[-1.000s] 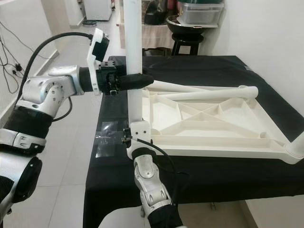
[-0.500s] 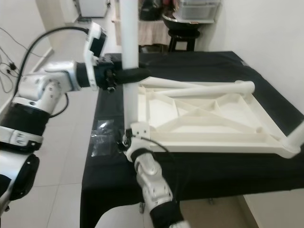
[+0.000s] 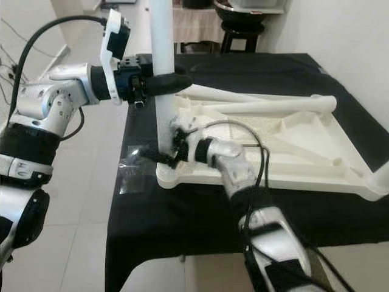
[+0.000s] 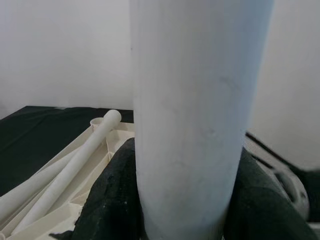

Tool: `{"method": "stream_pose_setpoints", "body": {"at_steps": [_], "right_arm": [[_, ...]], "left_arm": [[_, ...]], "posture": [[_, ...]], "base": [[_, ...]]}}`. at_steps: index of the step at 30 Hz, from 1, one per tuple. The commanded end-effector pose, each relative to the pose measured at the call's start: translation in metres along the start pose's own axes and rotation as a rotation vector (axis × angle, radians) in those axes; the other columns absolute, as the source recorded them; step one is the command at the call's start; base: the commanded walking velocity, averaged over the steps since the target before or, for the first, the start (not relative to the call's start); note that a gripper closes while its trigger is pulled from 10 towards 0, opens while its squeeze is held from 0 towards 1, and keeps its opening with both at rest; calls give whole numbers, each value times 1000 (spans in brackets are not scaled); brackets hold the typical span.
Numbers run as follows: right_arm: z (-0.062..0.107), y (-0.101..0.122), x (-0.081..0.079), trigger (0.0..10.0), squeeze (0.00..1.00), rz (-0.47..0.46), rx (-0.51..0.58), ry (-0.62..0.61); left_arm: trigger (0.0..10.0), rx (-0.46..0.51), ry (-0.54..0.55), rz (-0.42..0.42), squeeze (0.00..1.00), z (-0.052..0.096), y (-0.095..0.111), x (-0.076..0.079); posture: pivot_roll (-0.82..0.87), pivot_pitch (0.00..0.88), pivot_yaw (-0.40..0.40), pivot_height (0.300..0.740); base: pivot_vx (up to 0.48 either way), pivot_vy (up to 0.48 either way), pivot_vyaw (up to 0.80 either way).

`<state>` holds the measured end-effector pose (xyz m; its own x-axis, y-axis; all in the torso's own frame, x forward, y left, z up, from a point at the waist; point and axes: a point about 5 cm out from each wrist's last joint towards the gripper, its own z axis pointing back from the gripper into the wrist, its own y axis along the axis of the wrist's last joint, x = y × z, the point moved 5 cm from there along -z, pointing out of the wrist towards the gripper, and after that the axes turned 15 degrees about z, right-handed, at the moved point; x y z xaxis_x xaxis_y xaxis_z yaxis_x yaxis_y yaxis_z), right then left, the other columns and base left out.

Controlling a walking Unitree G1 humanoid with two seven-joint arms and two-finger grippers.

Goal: Building children table

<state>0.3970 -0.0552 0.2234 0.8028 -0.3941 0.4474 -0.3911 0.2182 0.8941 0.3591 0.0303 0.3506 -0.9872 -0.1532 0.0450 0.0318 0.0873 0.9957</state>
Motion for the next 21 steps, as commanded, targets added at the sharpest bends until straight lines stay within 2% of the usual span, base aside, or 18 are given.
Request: {"method": "stream_pose_setpoints", "body": {"at_steps": [1, 3, 4, 5, 6, 10, 12, 20, 21], "right_arm": [[-3, -5, -7, 10000, 0, -28, -8, 31], [-5, -5, -7, 10000, 0, -37, -14, 55], [-7, -6, -11, 3412, 0, -55, -8, 87], [-9, -7, -15, 471, 0, -73, -2, 111], [-9, -8, -18, 0, 0, -86, 4, 142], [-8, -9, -22, 0, 0, -99, 8, 171], [-5, -17, -27, 0, 0, -95, -6, 200], [-2, -19, -23, 0, 0, -113, 27, 167], [-2, -20, -20, 0, 0, -106, 25, 132]], "left_arm": [[0, -63, -23, 34, 0, -7, -18, 3], [0, -66, -25, 33, 0, -6, -18, 3], [0, -69, -28, 29, 0, -6, -18, 4], [0, -70, -30, 25, 0, -6, -18, 4], [0, -71, -32, 22, 0, -6, -17, 5], [0, -71, -34, 19, 0, -7, -17, 5], [0, -72, -36, 12, 0, -6, -17, 5], [0, -73, -29, 7, 0, -5, -21, 4], [471, -57, -20, 15, 1000, -4, -20, 3]], "posture": [[-14, 64, -15, 740], [-11, 64, -16, 740], [-9, 61, -16, 740], [-6, 60, -17, 740], [-6, 60, -17, 740], [-6, 57, -17, 740], [-6, 54, -17, 740], [-14, 44, -14, 740], [-20, 39, -16, 740]], "base": [[0, 0, 0], [0, 0, 0], [0, 0, 0], [0, 0, 0], [0, 0, 0], [0, 0, 0], [0, 0, 0], [0, 0, 0], [0, 0, 0]]}}
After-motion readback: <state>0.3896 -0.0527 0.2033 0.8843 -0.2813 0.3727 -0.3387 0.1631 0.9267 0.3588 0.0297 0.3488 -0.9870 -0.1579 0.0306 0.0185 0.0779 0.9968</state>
